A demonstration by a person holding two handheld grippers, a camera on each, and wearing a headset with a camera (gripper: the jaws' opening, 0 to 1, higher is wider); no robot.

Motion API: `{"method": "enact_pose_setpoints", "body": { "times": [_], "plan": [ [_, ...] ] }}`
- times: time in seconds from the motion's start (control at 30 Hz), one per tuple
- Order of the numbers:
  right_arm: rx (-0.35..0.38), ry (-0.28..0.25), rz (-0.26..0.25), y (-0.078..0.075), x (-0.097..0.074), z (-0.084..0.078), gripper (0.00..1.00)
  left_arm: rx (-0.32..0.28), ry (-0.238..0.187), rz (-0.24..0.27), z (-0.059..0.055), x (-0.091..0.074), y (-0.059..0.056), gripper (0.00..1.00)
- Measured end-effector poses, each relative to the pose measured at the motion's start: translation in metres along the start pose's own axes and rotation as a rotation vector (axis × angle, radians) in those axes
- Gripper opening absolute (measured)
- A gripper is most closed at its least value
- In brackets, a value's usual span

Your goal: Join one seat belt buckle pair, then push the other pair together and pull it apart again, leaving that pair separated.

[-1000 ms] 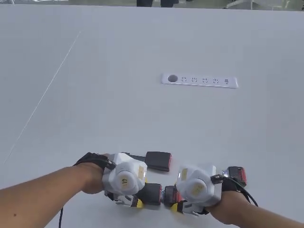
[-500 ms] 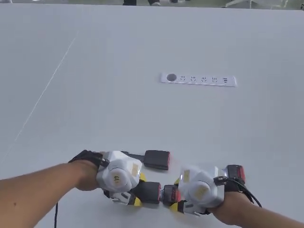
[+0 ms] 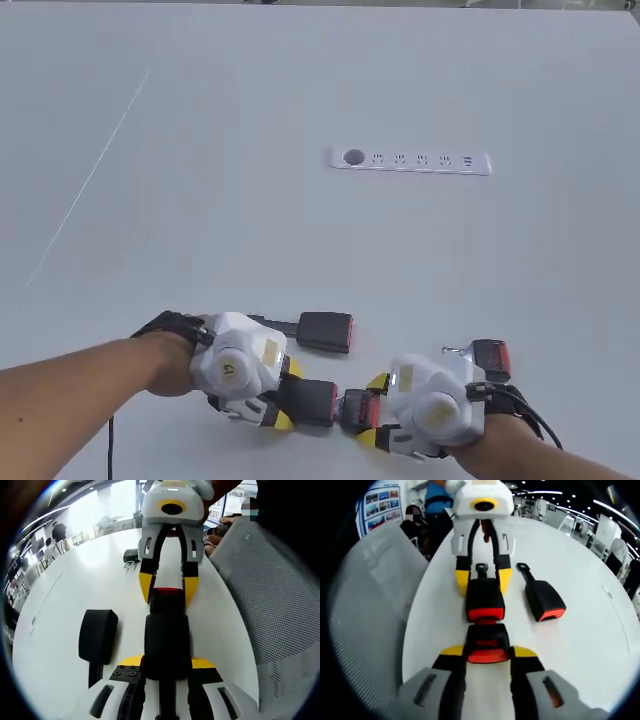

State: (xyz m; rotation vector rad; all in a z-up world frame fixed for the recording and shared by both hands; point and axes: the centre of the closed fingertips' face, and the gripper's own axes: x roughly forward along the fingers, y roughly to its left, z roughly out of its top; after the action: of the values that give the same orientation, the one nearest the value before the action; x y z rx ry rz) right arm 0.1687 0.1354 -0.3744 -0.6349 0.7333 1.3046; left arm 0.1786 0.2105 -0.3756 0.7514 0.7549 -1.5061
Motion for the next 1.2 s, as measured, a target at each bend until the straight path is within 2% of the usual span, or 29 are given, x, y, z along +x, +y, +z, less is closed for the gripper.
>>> {"method": "enact_pose_setpoints", "body": {
  "times": [0.53, 0.73, 0.8, 0.87, 0.93, 1.0, 1.03, 1.07, 1.1, 1.17, 1.2],
  "plan": [
    [-0.010, 0.000, -0.004, 0.003, -0.001, -0.002, 0.34, 0.018, 0.000, -0.013, 0.002, 0.001, -0.004, 0.32],
    [0.009, 0.009, -0.013, 0.004, -0.001, -0.001, 0.35, -0.001, 0.007, -0.009, 0.001, 0.002, -0.002, 0.32],
    [-0.058, 0.044, -0.033, 0.005, 0.000, -0.001, 0.36, 0.006, 0.018, -0.009, 0.000, 0.003, -0.002, 0.32],
    [-0.003, 0.053, -0.028, 0.005, 0.001, -0.002, 0.36, 0.005, 0.020, -0.007, 0.000, 0.003, -0.002, 0.33],
    [-0.012, 0.057, -0.025, 0.004, 0.001, -0.002, 0.37, 0.004, 0.030, -0.003, 0.002, 0.003, -0.003, 0.33],
    [0.051, 0.096, -0.042, 0.004, -0.002, -0.005, 0.42, -0.045, 0.065, 0.014, 0.001, 0.004, -0.002, 0.33],
    [0.053, 0.085, -0.059, 0.001, -0.005, -0.001, 0.46, -0.072, 0.067, 0.014, 0.005, 0.005, -0.002, 0.34],
    [0.075, 0.043, -0.064, 0.001, -0.006, 0.006, 0.53, -0.096, 0.064, 0.037, 0.007, 0.005, -0.001, 0.36],
    [0.106, -0.014, -0.069, 0.000, -0.011, 0.014, 0.58, -0.105, 0.037, 0.085, 0.013, 0.006, 0.004, 0.41],
    [0.120, -0.052, -0.093, -0.004, -0.019, 0.019, 0.66, -0.092, 0.024, 0.071, 0.018, 0.003, -0.003, 0.52],
    [0.117, -0.055, -0.098, -0.004, -0.025, 0.019, 0.67, -0.085, 0.002, 0.068, 0.024, 0.000, -0.008, 0.57]
  ]
}}
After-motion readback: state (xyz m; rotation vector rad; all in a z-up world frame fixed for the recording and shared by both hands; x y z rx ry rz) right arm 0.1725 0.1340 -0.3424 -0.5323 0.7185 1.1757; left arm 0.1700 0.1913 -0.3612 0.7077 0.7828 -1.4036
